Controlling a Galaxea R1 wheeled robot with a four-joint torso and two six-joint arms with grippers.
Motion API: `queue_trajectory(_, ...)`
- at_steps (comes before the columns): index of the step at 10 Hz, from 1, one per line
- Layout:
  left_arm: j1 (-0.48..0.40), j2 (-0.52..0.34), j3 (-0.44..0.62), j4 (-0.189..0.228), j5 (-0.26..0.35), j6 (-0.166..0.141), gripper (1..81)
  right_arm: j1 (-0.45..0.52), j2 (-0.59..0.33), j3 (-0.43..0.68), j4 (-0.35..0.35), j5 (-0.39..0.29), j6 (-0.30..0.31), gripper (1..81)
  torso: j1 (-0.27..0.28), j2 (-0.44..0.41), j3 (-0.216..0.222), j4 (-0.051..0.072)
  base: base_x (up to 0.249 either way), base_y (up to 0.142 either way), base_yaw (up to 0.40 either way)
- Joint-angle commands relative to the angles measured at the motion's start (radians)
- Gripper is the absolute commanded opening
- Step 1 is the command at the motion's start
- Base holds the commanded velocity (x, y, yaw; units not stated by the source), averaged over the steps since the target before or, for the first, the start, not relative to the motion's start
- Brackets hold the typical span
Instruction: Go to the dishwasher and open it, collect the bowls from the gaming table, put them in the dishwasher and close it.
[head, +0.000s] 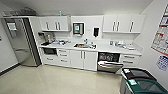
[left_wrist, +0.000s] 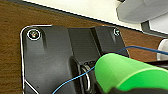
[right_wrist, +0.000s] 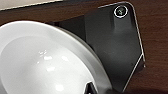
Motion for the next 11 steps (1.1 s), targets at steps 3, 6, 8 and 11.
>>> queue_trajectory(3,-0.052,-0.015,0.012,0.012,0.026,0.003,1.0,0.052,0.025,0.02,-0.013,-0.011,-0.003,1.0,0.0,0.0,0.0,0.0,0.117,0.0,0.0)
queue_trajectory(6,-0.052,-0.015,0.012,0.012,0.027,0.003,1.0,0.052,0.025,0.02,-0.013,-0.011,-0.003,1.0,0.0,0.0,0.0,0.0,0.117,0.0,0.0)
queue_trajectory(8,-0.052,-0.015,0.012,0.012,0.026,0.003,1.0,0.052,0.025,0.02,-0.013,-0.011,-0.003,1.0,0.0,0.0,0.0,0.0,0.115,0.0,0.0)
queue_trajectory(11,-0.052,-0.015,0.012,0.012,0.026,0.003,1.0,0.051,0.025,0.02,-0.013,-0.011,-0.003,1.0,0.0,0.0,0.0,0.0,0.111,0.0,0.0)
